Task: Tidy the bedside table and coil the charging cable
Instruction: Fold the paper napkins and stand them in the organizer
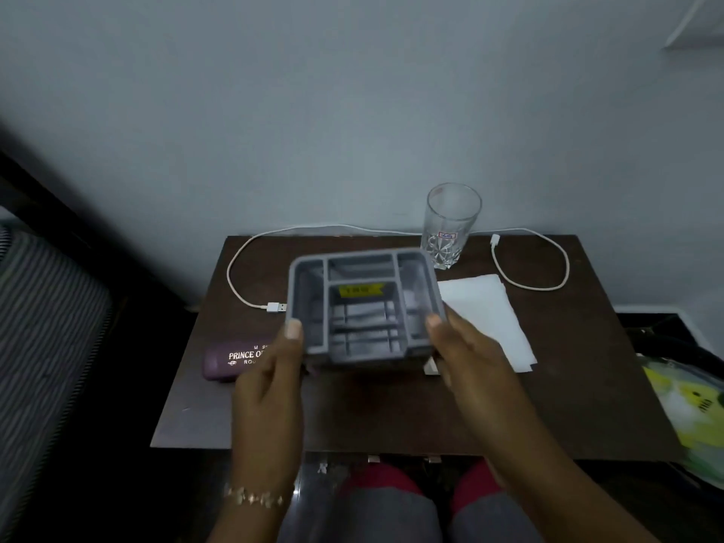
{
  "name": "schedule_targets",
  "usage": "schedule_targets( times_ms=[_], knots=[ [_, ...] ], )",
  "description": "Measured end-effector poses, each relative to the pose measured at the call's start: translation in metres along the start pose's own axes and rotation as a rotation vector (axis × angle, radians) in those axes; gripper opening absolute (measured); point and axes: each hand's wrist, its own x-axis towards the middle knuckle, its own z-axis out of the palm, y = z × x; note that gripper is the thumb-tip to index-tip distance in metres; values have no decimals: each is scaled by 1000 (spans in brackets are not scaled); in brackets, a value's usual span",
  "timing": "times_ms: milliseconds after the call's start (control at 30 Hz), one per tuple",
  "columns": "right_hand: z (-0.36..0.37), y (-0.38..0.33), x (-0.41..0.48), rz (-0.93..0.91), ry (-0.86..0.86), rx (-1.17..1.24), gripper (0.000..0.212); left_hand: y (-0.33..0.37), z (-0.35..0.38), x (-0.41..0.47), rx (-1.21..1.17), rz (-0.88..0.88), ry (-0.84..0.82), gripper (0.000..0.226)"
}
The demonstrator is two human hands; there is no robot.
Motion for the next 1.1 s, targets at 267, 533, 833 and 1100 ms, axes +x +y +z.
schedule_targets(
  times_ms=[267,533,833,1100],
  knots=[
    [-10,39,-52,253,18,82,27,-24,-13,-46,110,-117,36,30],
    [-1,55,-54,281,-36,32,34,-45,-21,-49,38,-234,131,15],
    [4,55,-35,213,-37,-4,36,-45,-14,-30,32,-219,43,20],
    [-12,52,-6,84,133,-189,37,-38,-10,-21,247,34,256,44]
  ],
)
